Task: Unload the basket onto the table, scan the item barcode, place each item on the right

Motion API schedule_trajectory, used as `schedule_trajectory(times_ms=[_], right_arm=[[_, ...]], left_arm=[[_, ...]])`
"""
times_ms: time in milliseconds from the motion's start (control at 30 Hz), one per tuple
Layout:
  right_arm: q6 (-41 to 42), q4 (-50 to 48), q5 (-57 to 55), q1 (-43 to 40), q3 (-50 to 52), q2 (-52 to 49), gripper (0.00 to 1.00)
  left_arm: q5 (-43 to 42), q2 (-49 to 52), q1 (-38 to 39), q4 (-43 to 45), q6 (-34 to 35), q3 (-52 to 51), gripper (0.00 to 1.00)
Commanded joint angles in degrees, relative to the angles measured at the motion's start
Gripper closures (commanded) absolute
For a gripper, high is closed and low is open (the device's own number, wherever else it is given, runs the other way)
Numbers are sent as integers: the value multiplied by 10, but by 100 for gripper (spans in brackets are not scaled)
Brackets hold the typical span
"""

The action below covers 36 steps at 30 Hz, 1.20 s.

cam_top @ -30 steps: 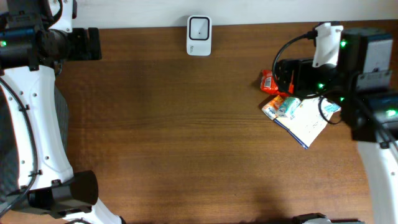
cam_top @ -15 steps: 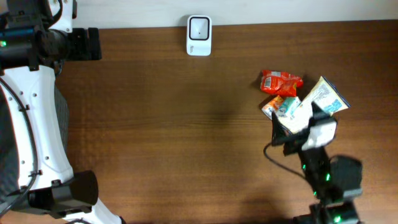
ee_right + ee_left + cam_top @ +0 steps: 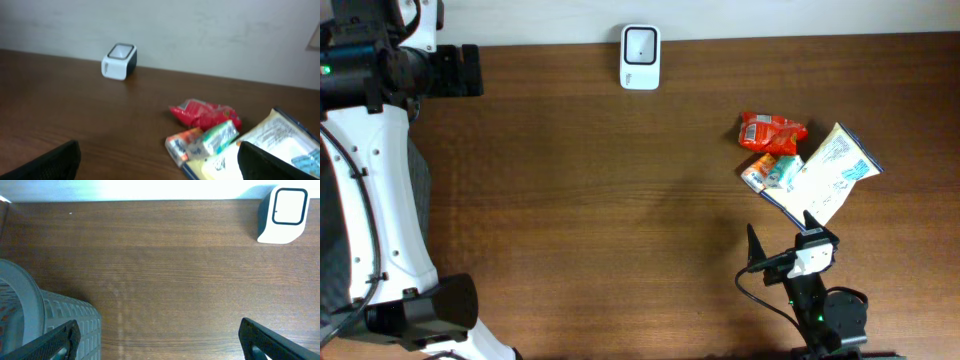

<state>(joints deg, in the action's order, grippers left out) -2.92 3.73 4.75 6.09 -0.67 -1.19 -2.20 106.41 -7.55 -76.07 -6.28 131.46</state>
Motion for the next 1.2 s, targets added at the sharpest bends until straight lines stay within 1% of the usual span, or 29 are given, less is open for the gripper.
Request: schedule_trajectory(times_ms=[0, 800, 900, 967, 1033, 1100, 1167], right_arm=[[6, 4, -5, -2, 3, 10, 1], [6, 4, -5, -2, 3, 10, 2], [6, 4, -5, -2, 3, 10, 1], [6, 4, -5, -2, 3, 10, 1], [6, 4, -5, -2, 3, 10, 1], [6, 4, -5, -2, 3, 10, 1], [6, 4, -5, -2, 3, 10, 1]], left_arm=[[-4, 0, -4, 1, -7, -1, 1], [-4, 0, -4, 1, -7, -1, 1], [-4, -24, -3, -15, -7, -5, 1], [3, -57, -3, 1, -7, -36, 1], [0, -110, -3, 54, -7, -113, 1], [-4, -188, -3, 166, -9, -247, 1], [-26, -270, -3, 283, -37, -391, 1]])
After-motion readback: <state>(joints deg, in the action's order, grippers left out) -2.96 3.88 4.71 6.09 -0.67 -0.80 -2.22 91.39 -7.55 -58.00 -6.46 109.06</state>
